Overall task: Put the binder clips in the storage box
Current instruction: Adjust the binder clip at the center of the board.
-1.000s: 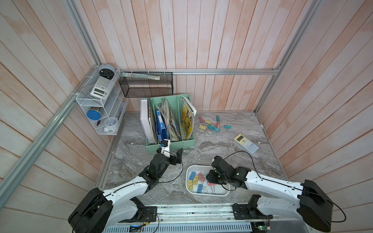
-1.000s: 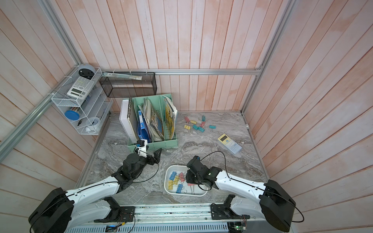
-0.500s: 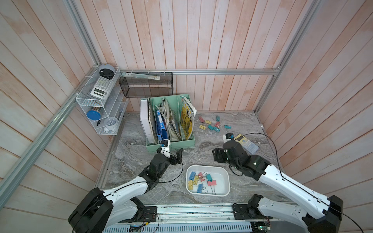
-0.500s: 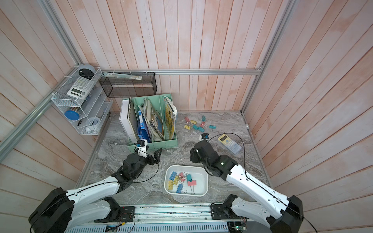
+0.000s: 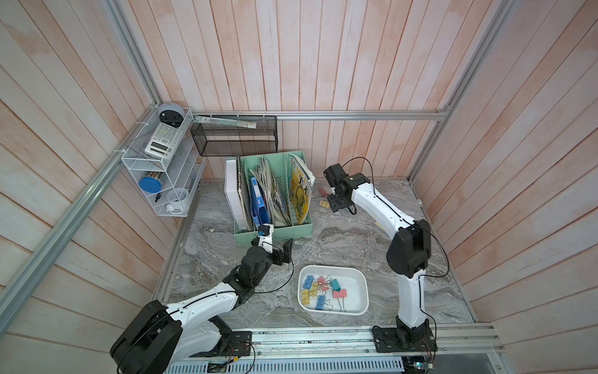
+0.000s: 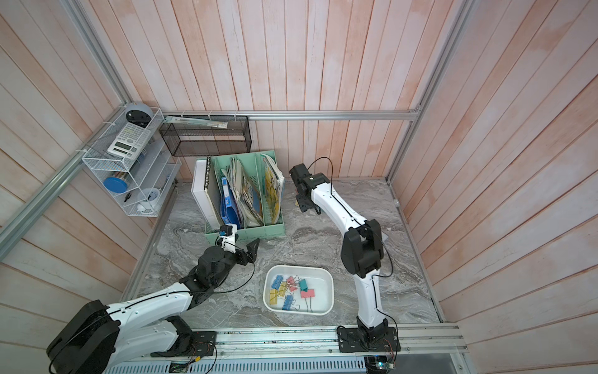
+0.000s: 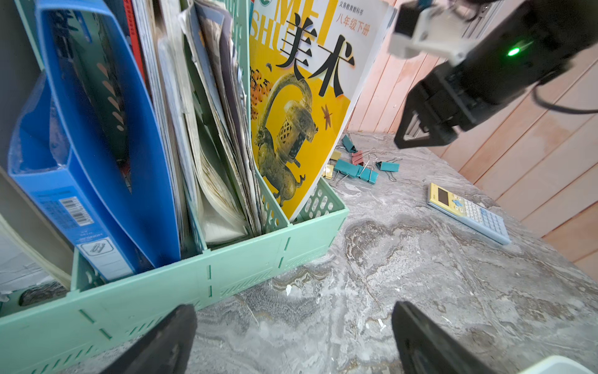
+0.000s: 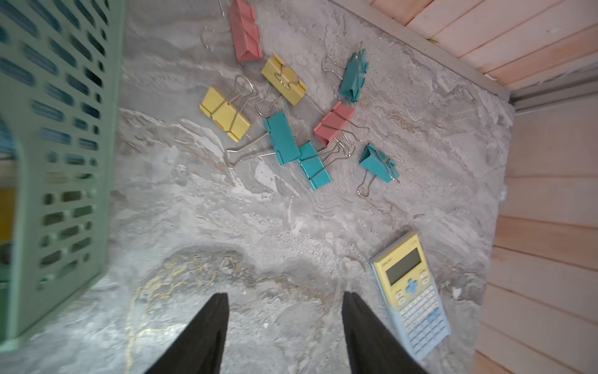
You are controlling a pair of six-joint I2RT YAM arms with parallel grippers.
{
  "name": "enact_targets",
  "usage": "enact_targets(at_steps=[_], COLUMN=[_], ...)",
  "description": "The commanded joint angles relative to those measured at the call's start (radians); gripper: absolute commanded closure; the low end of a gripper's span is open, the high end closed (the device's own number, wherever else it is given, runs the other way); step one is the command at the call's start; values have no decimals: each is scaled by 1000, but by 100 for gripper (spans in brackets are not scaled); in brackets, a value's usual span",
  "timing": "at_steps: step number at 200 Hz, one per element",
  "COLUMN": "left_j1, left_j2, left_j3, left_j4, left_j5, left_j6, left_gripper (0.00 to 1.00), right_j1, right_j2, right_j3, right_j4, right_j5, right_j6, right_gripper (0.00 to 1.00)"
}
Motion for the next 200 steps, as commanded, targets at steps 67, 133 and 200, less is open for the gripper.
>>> enact_targets(at_steps=[67, 133, 200], left_j1=[3, 3, 3], left_j2=[23, 48, 32], left_j3=[21, 33, 29], left_j4=[3, 1, -5], left_j5=[3, 11, 4], left_j6=[13, 11, 13], left_gripper=[0, 0, 0], right_j1=[-69, -90, -126], right_j2=[441, 453, 431], right_j3=[537, 513, 471], right_j4=[-250, -73, -83], right_j5=[36, -52, -139], right_j6=[-195, -229, -116], right_gripper=[37, 33, 45])
